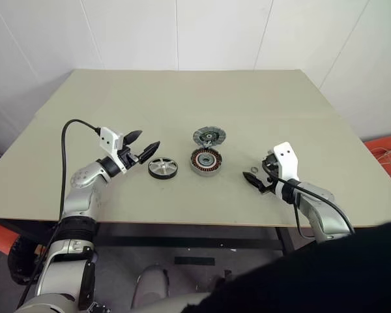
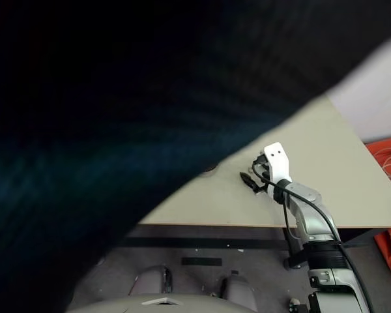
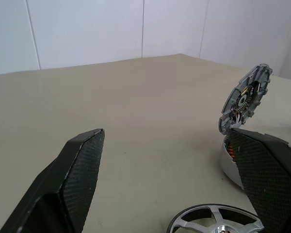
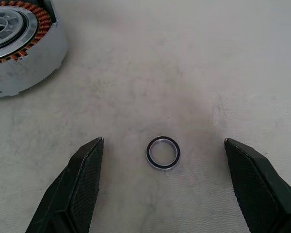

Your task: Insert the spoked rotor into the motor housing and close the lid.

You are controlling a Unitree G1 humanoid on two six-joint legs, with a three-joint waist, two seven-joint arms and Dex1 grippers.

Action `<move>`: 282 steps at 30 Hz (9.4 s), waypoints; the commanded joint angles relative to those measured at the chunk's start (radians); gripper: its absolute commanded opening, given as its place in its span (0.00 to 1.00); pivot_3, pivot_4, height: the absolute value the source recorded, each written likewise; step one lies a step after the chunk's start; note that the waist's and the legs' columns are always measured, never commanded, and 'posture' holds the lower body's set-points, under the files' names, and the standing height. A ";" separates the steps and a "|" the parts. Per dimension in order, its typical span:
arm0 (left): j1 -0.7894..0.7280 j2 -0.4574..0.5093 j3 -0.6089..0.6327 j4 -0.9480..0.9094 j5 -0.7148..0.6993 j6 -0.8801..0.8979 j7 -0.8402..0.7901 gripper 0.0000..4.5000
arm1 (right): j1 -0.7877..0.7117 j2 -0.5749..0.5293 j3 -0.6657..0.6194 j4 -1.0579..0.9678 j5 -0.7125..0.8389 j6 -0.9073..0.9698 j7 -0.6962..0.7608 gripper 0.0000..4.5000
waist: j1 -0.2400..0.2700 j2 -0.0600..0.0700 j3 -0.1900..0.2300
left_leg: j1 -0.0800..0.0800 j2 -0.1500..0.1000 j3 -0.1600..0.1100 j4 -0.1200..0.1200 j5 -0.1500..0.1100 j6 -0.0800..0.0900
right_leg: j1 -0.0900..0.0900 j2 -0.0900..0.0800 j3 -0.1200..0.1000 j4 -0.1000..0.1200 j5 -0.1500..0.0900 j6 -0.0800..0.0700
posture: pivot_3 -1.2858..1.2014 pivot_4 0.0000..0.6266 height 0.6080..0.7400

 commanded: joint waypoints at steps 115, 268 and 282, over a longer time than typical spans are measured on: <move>-0.006 0.016 0.009 -0.058 -0.001 -0.003 0.023 0.96 | -0.297 0.218 0.224 0.045 -0.054 0.091 -0.075 0.14 | -0.001 -0.001 0.000 | 0.001 0.000 0.000 -0.004 0.004 -0.006 | -0.001 0.000 0.000 0.000 0.000 0.000 | 0.52 0.00 1.00; 0.020 0.035 -0.017 -0.060 0.075 0.081 0.148 0.96 | -0.254 0.232 0.192 -0.111 -0.053 0.121 -0.070 0.01 | -0.003 -0.003 0.000 | 0.003 0.001 0.000 -0.005 0.007 -0.011 | -0.001 0.000 0.001 0.003 0.000 0.000 | 0.52 0.00 1.00; 0.025 0.055 0.078 -0.146 -0.049 0.568 0.237 0.96 | -0.206 0.126 0.101 -0.188 -0.039 0.168 -0.081 0.01 | 0.000 -0.004 0.000 | 0.002 0.000 -0.001 -0.005 0.007 -0.012 | -0.002 0.000 0.000 0.003 0.000 0.000 | 0.52 0.00 1.00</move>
